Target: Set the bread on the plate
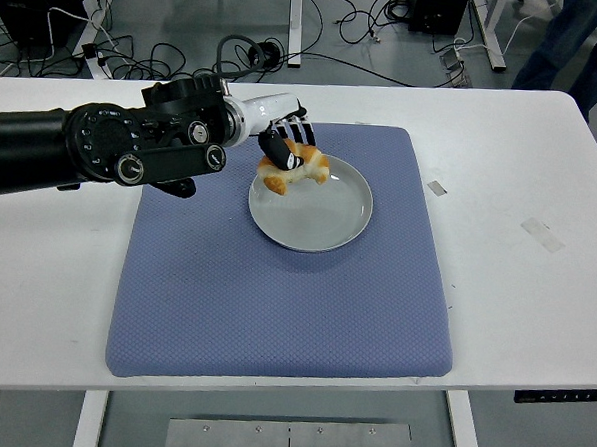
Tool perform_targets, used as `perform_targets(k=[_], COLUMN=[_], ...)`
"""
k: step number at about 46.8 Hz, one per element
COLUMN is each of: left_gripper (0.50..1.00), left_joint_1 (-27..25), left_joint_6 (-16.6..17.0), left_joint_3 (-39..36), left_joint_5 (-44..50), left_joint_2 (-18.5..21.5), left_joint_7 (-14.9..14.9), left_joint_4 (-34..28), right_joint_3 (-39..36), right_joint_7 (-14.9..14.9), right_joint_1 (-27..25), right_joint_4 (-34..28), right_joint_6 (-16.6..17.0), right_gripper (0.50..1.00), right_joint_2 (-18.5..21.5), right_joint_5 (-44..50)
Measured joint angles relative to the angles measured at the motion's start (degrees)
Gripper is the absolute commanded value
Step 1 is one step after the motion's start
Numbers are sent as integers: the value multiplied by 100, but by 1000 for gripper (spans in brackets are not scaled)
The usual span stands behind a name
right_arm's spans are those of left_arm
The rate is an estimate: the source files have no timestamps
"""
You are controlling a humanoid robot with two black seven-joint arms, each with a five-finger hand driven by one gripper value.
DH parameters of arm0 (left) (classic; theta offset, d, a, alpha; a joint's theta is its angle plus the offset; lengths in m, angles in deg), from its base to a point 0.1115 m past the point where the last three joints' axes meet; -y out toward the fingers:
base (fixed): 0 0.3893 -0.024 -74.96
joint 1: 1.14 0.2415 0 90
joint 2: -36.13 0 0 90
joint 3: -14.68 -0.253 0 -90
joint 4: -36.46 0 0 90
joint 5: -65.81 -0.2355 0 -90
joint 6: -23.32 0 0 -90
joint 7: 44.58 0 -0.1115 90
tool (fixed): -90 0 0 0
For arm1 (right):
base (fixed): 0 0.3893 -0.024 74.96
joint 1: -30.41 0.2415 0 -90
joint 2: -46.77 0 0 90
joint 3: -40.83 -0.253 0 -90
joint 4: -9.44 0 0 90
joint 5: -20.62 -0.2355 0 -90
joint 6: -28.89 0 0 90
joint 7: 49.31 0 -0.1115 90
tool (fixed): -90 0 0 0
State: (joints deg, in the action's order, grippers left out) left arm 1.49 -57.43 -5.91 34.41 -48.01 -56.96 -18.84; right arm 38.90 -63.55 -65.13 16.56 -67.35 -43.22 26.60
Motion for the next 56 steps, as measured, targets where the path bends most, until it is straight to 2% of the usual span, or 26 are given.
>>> perform_targets(k=[9, 56], left_gripper=[500, 500], left_joint_1=[162, 406], left_joint_6=[75, 264], left_joint_3=[70, 78], left_joint_5=[-7, -95], left_joint_2=[-201, -300], left_joint_7=[0, 0], left_joint_4=[8, 88], right_joint_3=[0, 3], right_joint_7=[0, 0], right_joint_1=[-1, 0], right_joint_4=[0, 3], right_joint_6=[0, 1], right_gripper=[1000, 1000], right_joint_2=[0, 0], right_joint_5=[0, 0])
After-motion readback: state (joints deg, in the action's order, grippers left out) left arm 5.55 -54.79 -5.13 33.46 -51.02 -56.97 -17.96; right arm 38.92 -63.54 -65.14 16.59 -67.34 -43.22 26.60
